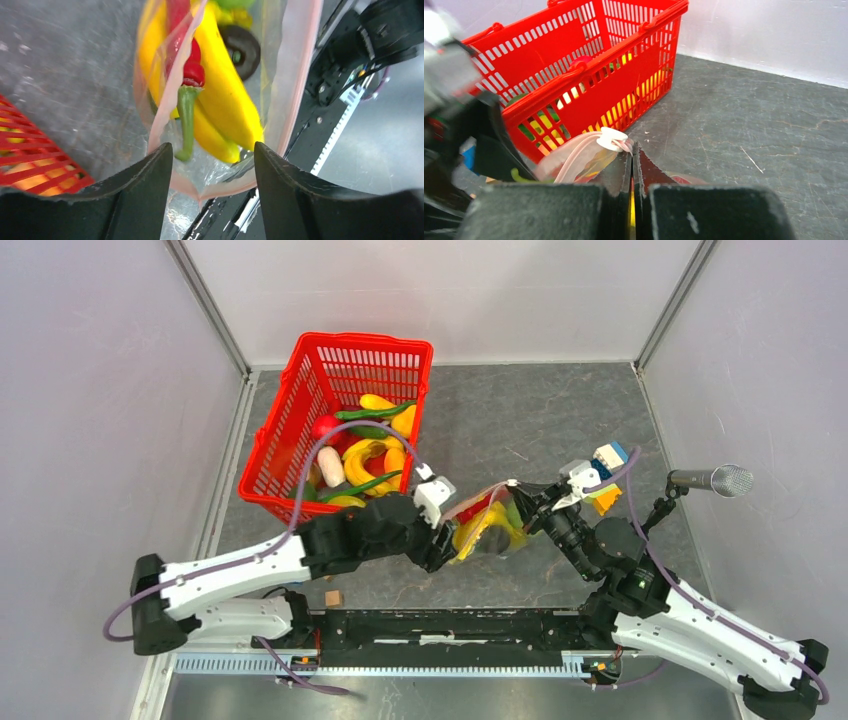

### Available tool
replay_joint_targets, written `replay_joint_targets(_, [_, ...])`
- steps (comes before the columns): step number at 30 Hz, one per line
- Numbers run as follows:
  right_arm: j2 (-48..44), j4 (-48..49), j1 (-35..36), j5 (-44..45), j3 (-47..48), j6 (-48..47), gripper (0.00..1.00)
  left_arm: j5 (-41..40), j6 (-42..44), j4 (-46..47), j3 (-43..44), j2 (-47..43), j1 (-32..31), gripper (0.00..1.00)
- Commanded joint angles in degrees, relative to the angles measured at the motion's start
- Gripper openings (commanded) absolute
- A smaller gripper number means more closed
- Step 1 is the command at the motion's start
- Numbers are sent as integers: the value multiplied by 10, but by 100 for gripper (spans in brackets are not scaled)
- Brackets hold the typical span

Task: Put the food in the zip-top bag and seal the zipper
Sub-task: Adjust the zipper food storage bag at the center of the board.

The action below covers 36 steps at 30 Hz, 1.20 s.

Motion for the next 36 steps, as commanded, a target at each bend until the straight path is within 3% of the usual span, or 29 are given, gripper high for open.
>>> replay_joint_targets(1, [-18, 79, 1, 41, 12, 12, 0, -66, 41, -71, 65, -70, -2, 70])
replay_joint_targets(4, [-20, 79, 1, 45, 8, 17, 0, -74, 57, -112, 90, -94, -1, 79])
replay_joint_targets(11, [-20, 80, 1, 41, 7, 22, 0, -130, 50, -135, 103, -151, -1, 88])
replay_joint_targets(18, [-20, 85, 1, 36, 5, 31, 0, -188, 15, -137, 75, -193, -1, 90])
replay_joint_targets(25, [-51, 94, 1, 39, 19, 26, 0, -164, 3, -107, 25, -205, -1, 92])
replay_joint_targets(36, [-126, 38, 1, -14, 88, -14, 0, -86, 105, -26, 40, -149, 8, 100])
